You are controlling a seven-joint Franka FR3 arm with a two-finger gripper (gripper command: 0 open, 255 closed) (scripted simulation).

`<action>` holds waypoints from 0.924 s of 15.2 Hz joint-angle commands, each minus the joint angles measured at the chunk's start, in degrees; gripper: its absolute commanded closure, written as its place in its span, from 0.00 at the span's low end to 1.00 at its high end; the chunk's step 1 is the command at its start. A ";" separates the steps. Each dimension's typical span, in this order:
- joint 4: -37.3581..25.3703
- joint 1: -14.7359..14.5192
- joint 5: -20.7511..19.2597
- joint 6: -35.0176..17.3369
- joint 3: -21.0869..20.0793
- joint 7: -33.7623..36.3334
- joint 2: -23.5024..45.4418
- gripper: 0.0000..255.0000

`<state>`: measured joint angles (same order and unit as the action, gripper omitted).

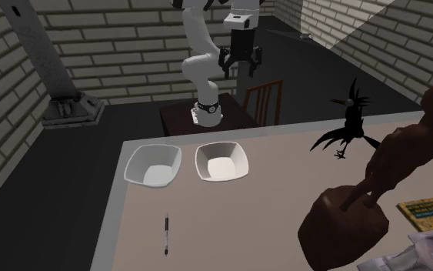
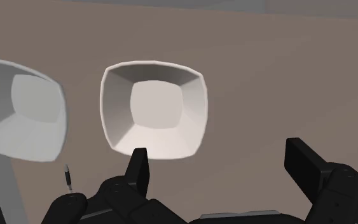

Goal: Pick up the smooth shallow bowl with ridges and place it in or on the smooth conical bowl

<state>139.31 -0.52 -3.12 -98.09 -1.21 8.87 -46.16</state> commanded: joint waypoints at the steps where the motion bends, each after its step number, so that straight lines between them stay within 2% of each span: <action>1: 0.00 0.00 0.00 0.00 0.00 0.00 0.00 0.00; 8: 8.39 2.68 -2.96 -12.71 6.67 -5.29 3.21 0.00; 14: 12.57 4.83 -4.96 -24.68 12.84 -10.18 10.11 0.00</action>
<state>151.40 4.09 -7.87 -120.34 10.67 -0.59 -37.74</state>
